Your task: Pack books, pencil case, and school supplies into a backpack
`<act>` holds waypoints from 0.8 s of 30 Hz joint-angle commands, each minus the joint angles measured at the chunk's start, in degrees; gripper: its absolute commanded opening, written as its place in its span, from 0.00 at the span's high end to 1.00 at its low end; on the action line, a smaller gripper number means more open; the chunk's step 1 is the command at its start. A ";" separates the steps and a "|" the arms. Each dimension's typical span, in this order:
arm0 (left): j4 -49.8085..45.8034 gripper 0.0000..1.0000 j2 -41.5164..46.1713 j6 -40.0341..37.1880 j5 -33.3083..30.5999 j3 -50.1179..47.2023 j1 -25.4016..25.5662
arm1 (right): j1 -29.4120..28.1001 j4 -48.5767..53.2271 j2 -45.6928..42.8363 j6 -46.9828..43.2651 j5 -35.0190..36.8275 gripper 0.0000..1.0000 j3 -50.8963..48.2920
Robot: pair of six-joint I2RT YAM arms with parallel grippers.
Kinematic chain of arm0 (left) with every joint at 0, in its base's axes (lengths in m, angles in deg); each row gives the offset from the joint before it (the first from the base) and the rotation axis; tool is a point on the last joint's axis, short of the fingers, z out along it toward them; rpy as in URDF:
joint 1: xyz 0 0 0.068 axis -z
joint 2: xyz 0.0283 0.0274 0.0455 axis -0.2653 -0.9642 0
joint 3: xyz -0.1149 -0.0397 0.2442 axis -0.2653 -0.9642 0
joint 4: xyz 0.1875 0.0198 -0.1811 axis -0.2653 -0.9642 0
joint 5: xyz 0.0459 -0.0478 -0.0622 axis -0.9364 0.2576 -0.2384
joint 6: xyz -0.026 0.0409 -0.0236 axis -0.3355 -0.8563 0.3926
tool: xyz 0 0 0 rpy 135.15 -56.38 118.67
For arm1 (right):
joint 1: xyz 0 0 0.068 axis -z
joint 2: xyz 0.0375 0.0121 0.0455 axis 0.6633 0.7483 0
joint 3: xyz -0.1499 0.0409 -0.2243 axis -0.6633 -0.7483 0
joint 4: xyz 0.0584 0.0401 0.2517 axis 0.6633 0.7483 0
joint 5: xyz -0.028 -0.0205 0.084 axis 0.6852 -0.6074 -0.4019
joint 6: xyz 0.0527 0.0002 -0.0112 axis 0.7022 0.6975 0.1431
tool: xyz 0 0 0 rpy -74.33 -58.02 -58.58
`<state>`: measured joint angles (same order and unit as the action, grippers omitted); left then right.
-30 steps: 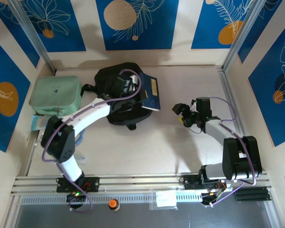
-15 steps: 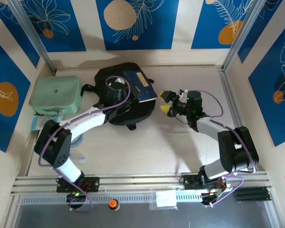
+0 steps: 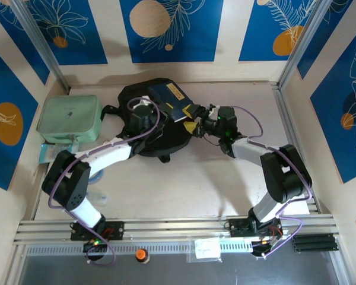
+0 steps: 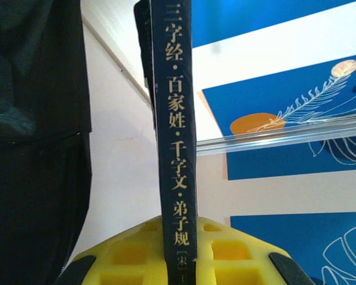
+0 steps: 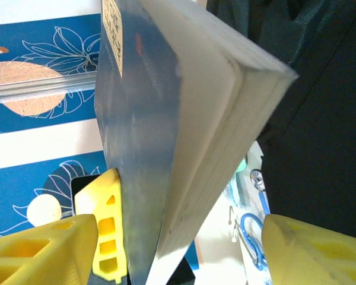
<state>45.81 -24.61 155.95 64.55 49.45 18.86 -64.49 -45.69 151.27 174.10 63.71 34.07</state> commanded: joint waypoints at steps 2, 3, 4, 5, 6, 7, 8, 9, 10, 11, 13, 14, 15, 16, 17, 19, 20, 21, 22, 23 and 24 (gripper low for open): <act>6.03 1.00 1.63 1.72 0.50 0.05 -0.31 | -1.11 -0.70 0.82 -1.58 2.32 0.30 3.94; 5.77 1.00 1.67 1.60 0.68 0.17 -0.38 | -1.23 -0.28 1.04 -1.67 2.78 0.32 4.32; 5.12 1.00 1.76 1.30 0.73 0.39 -0.31 | -1.36 -1.15 1.47 -1.81 2.93 0.35 4.48; 4.67 1.00 1.84 1.13 0.73 0.53 -0.38 | -1.41 -2.05 1.80 -1.79 3.13 0.37 4.54; 4.65 1.00 2.00 1.16 0.65 0.48 -0.31 | -1.44 -2.82 2.22 -1.69 3.42 0.39 4.55; 4.89 1.00 2.22 1.20 0.47 0.30 -0.31 | -1.41 -3.71 2.56 -1.68 3.67 0.41 4.52; 4.99 1.00 2.29 1.20 0.30 0.19 -0.31 | -1.41 -4.31 2.95 -1.60 4.04 0.43 4.49; 5.06 1.00 2.38 1.33 0.29 0.14 -0.31 | -1.32 -5.06 3.37 -1.43 4.35 0.45 4.48; 5.16 1.00 2.48 1.38 0.26 0.18 -0.32 | -1.32 -5.71 3.76 -1.21 4.63 0.47 4.47; 5.11 1.00 2.50 1.22 0.29 0.18 -0.31 | -1.32 -6.15 4.17 -0.88 4.71 0.49 4.63; 4.04 1.00 2.32 1.03 0.05 0.36 -0.40 | -1.53 -7.11 5.02 -0.05 4.88 0.53 4.84; 3.39 1.00 2.29 1.11 -0.10 0.36 -0.49 | -1.66 -7.51 5.26 0.14 4.99 0.55 4.90; 3.39 1.00 2.21 1.14 -0.27 0.21 -0.62 | -1.76 -7.72 5.56 0.29 5.00 0.57 4.97; 3.68 1.00 2.11 1.11 -0.24 0.10 -0.65 | -1.76 -8.09 5.83 0.42 4.96 0.59 4.99; 3.50 1.00 2.03 1.11 -0.15 0.09 -0.66 | -1.76 -8.43 5.95 0.43 4.95 0.62 4.99; 2.40 1.00 1.90 0.70 0.11 0.44 -0.75 | -1.51 -8.78 5.98 0.30 4.81 0.71 4.99; 1.50 0.99 1.90 0.46 0.20 0.68 -0.84 | -1.41 -8.83 5.93 0.08 4.67 0.77 4.99; 0.36 0.97 1.94 0.05 0.33 0.80 -1.06 | -1.28 -8.76 5.84 -0.30 4.58 0.82 4.99; -0.87 0.94 2.05 -0.47 0.43 0.81 -1.33 | -1.15 -8.78 5.54 -0.81 4.39 0.86 4.86; -2.11 0.88 2.24 -1.13 0.46 0.80 -1.53 | -0.92 -8.66 5.27 -1.33 4.15 0.90 4.69; -3.96 0.80 2.48 -1.90 0.34 0.59 -1.76 | -0.67 -8.07 4.80 -2.15 3.87 0.92 4.49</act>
<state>44.30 -24.59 156.14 64.57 49.27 18.03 -65.70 -52.82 156.74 174.01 67.54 37.52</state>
